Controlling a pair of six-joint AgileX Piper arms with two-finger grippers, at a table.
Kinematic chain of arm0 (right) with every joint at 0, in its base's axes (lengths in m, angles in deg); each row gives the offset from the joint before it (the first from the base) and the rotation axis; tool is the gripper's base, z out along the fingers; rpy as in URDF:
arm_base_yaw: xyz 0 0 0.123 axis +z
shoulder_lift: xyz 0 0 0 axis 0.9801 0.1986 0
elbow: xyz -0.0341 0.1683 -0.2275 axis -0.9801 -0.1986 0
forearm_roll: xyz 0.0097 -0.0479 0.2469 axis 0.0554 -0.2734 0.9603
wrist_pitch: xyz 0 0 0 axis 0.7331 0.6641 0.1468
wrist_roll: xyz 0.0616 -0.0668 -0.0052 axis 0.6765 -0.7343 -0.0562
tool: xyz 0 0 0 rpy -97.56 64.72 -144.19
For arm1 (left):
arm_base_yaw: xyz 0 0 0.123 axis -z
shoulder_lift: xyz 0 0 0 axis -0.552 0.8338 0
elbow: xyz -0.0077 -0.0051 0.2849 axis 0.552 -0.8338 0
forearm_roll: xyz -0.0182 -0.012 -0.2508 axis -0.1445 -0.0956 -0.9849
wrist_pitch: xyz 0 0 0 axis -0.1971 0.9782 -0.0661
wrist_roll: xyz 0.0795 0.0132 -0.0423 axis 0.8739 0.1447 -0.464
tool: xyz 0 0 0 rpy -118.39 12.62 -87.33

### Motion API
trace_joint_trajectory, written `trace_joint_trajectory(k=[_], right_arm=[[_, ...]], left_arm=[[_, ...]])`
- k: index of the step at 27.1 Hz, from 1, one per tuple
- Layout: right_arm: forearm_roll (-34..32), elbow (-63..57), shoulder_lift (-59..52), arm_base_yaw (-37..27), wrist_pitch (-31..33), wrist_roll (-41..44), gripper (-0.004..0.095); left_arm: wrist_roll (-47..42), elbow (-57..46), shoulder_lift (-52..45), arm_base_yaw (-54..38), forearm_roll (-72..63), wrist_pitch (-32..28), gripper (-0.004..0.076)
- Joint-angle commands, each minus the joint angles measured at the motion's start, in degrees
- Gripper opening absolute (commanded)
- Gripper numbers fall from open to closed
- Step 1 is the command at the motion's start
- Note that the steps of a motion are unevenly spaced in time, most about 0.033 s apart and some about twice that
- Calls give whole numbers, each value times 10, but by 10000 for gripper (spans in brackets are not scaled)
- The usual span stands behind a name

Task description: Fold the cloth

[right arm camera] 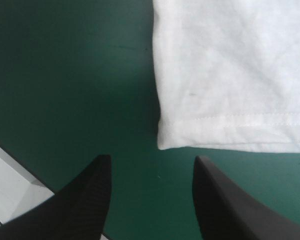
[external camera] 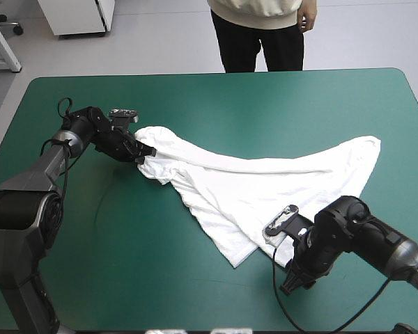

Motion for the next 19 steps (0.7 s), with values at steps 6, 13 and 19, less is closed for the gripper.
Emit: trace_joint_trajectory(k=[6,13,19], right_arm=[[-8,5,112,0,-55,-8,467],[-29,-20,150,0,-65,14,244],[-68,-15,115,0,-85,64,4]], left_arm=[[8,12,-29,3,-6,7,-9],[9,12,-29,2,-5,7,-9],[12,12,-45,2,-5,12,-9]])
